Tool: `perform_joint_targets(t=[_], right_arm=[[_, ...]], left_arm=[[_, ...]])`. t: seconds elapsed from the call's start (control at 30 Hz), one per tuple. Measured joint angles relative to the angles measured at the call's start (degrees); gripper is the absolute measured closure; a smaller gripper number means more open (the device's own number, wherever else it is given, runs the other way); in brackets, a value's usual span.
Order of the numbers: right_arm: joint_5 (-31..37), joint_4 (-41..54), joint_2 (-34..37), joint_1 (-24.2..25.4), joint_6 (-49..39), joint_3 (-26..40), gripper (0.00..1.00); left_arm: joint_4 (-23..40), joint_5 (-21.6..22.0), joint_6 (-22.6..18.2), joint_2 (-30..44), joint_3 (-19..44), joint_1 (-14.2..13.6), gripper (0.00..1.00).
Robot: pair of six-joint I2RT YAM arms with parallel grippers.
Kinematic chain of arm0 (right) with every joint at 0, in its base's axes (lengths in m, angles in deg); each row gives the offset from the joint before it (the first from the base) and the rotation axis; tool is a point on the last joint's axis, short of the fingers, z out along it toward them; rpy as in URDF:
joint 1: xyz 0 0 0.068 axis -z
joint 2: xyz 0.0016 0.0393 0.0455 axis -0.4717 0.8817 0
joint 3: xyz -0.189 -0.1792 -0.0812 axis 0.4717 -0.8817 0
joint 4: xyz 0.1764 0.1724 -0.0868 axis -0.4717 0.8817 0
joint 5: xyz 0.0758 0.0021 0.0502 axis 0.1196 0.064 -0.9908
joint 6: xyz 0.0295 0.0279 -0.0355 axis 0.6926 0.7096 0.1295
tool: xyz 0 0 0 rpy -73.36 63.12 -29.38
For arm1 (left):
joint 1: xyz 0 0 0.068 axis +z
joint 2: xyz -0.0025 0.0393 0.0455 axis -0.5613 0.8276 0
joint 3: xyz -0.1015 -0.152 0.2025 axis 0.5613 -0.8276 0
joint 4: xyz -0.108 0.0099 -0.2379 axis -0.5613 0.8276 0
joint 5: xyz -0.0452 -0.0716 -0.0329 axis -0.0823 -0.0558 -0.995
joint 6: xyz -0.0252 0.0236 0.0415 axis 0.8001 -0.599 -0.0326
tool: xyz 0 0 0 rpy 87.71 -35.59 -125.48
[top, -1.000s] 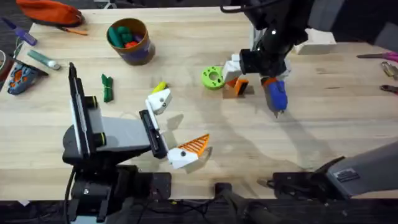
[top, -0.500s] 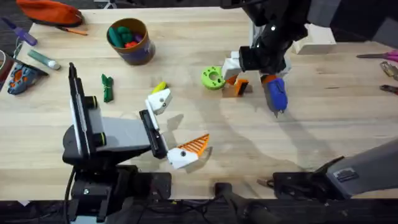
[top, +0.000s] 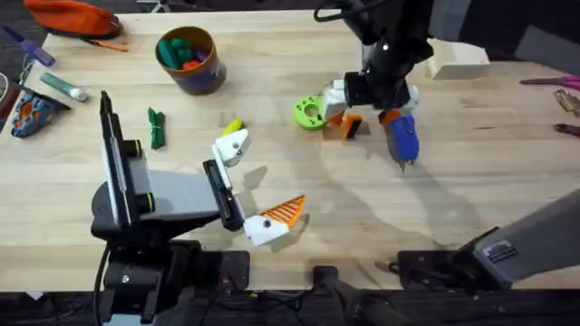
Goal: Pick up the gripper from the table and insert it into the empty holder that is missing its gripper. Then pick up a screw, insert it into the mounting hole, and use the screwdriver to tighten it. Finally, clean up the table by picking up the vegetable and placing it into the bucket.
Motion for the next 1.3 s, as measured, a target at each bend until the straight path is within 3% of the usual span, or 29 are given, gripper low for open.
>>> perform_joint_targets(t=[0.83, 1.13, 1.3], right_arm=[[0.82, -0.15, 0.0, -1.1, 2.58, 0.81, 0.118], [0.78, 0.69, 0.16, -1.1, 2.58, 0.81, 0.15], [0.43, 0.46, 1.33, -1.1, 2.56, 0.81, 0.233]], left_arm=[[0.01, 0.0, 0.0, 0.02, 0.0, 0.0, 0.013], [0.0, 0.0, 0.0, 0.0, 0.0, 0.0, 0.014], [0.0, 0.0, 0.0, 0.0, 0.0, 0.0, 0.014]])
